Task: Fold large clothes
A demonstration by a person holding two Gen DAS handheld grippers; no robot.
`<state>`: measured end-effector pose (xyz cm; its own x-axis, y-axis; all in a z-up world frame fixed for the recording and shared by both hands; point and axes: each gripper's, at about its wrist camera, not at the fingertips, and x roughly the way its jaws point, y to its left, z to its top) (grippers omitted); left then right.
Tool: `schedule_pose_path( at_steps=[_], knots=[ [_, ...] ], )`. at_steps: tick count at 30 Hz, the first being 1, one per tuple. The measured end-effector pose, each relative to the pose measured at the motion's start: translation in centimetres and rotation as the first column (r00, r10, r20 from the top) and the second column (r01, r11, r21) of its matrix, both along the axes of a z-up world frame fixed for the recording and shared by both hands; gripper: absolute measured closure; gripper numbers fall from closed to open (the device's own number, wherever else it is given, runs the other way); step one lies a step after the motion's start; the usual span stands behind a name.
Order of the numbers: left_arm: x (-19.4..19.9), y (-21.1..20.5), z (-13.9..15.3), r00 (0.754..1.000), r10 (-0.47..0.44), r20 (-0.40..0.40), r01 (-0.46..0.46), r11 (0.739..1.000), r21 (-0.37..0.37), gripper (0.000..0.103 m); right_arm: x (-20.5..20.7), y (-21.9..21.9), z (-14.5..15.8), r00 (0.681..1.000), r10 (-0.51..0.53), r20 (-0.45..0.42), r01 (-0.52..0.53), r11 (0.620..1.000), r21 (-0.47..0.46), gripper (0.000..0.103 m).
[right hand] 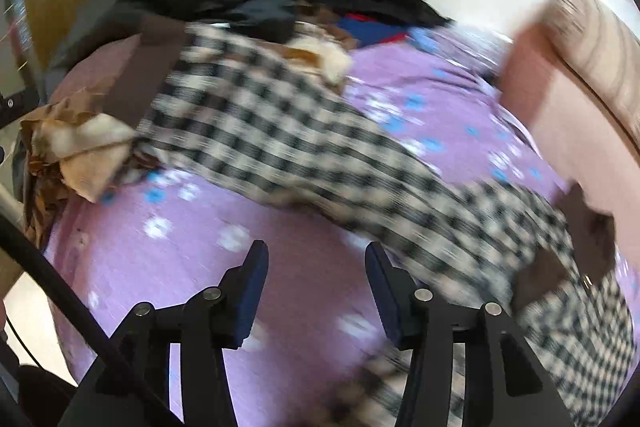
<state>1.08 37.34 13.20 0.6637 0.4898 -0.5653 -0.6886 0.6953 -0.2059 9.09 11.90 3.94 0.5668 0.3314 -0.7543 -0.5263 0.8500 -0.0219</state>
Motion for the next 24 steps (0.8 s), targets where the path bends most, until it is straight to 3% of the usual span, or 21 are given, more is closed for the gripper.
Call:
schedule_pose_path(
  at_steps=[5, 13, 14, 15, 16, 17, 24],
  knots=[
    [-0.4, 3.5, -0.7, 0.998, 0.06, -0.003, -0.06, 0.996, -0.069, 0.0, -0.6, 6.8, 0.4, 0.995, 0.073, 0.072, -0.073, 0.997, 0.004, 0.037],
    [-1.5, 5.9, -1.5, 0.994, 0.108, 0.024, -0.102, 0.979, -0.177, 0.0, -1.7, 14.6, -1.2, 0.961, 0.107, 0.255, -0.069, 0.986, -0.155, 0.037],
    [-1.4, 5.8, -1.5, 0.994, 0.103, 0.023, -0.097, 0.979, -0.178, 0.0, -1.7, 15.1, -1.2, 0.953, 0.104, 0.285, -0.053, 0.982, -0.18, 0.041],
    [-1.4, 5.8, -1.5, 0.995, 0.099, 0.022, -0.093, 0.98, -0.175, 0.0, -1.7, 15.4, -1.2, 0.949, 0.102, 0.298, -0.046, 0.981, -0.189, 0.069],
    [-1.3, 5.6, -1.5, 0.995, 0.094, 0.021, -0.089, 0.981, -0.17, 0.0, -1.5, 15.3, -1.1, 0.954, 0.102, 0.281, -0.05, 0.981, -0.186, 0.087],
    [-1.2, 5.3, -1.5, 0.996, 0.087, 0.02, -0.083, 0.983, -0.163, 0.0, -1.3, 15.0, -0.9, 0.963, 0.097, 0.25, -0.057, 0.985, -0.163, 0.099],
    [0.1, 1.8, -1.3, 1.0, 0.009, 0.015, -0.007, 0.995, -0.096, 0.0, -0.9, 8.2, 3.5, 0.972, -0.052, 0.231, 0.051, 0.999, 0.01, 0.099]
  ],
)
